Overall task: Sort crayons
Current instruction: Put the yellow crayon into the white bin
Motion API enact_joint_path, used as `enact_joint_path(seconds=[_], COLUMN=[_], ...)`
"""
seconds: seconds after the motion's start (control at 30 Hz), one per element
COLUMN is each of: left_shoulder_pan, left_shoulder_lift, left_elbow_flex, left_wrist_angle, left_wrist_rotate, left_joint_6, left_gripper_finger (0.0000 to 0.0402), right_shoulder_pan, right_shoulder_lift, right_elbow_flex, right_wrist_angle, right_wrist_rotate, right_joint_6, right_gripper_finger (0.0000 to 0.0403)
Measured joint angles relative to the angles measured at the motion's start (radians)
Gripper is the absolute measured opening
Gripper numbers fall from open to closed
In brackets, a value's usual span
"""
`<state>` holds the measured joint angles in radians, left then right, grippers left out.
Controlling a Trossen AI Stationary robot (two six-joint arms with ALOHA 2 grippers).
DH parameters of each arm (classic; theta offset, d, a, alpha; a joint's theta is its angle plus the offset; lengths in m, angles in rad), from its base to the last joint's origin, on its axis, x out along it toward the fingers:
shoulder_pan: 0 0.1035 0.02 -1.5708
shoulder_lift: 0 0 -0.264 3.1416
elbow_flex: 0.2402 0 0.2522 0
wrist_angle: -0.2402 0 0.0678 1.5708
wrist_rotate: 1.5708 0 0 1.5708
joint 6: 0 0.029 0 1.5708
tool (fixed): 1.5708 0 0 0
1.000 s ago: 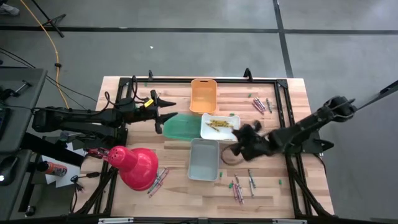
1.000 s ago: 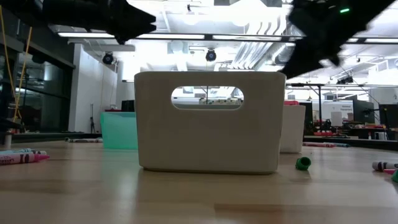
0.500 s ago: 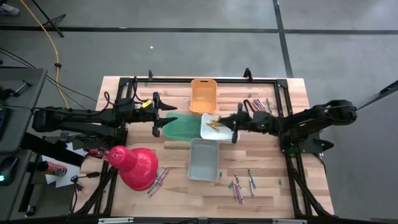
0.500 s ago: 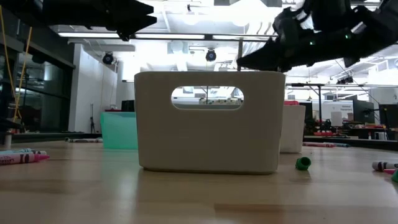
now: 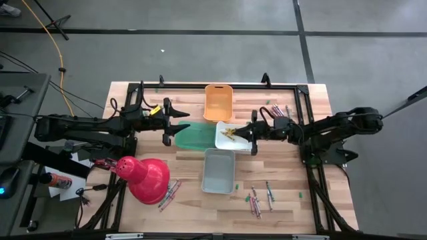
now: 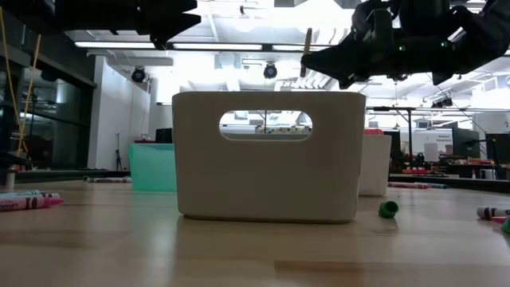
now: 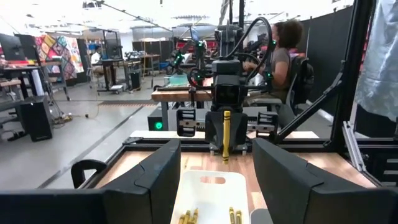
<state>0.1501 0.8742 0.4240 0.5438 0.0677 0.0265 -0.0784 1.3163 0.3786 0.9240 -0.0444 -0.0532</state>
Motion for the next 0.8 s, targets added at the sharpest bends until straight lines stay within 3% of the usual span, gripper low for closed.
enact_joint_path(seconds=[0.2,0.43,0.6,0.7,0.8], left_shoulder_pan=[0.0,0.0,0.0,0.0,0.0], left_shoulder_lift=[0.0,0.0,0.0,0.0,0.0], left_elbow_flex=[0.0,0.0,0.0,0.0,0.0], left_wrist_angle=[0.014,0.014,0.023,0.024,0.023], left_wrist_rotate=[0.0,0.0,0.0,-0.001,0.0], left_joint_6=[-0.035,-0.06,-0.044,-0.043,-0.044], left_gripper_finger=[0.0186,0.0186,0.0186,0.0186,0.0186], right_shoulder_pan=[-0.007,-0.007,-0.007,-0.006,-0.006], right_shoulder_lift=[0.0,0.0,0.0,0.0,0.0], right_elbow_flex=[0.0,0.001,0.085,0.147,0.168], right_wrist_angle=[-0.072,-0.257,-0.469,-0.595,-0.614], right_wrist_rotate=[0.002,0.07,0.1,0.143,0.185], right_joint_6=[0.018,0.126,0.163,0.193,0.214], right_gripper_finger=[0.0,0.0,0.0003,0.0024,0.0062])
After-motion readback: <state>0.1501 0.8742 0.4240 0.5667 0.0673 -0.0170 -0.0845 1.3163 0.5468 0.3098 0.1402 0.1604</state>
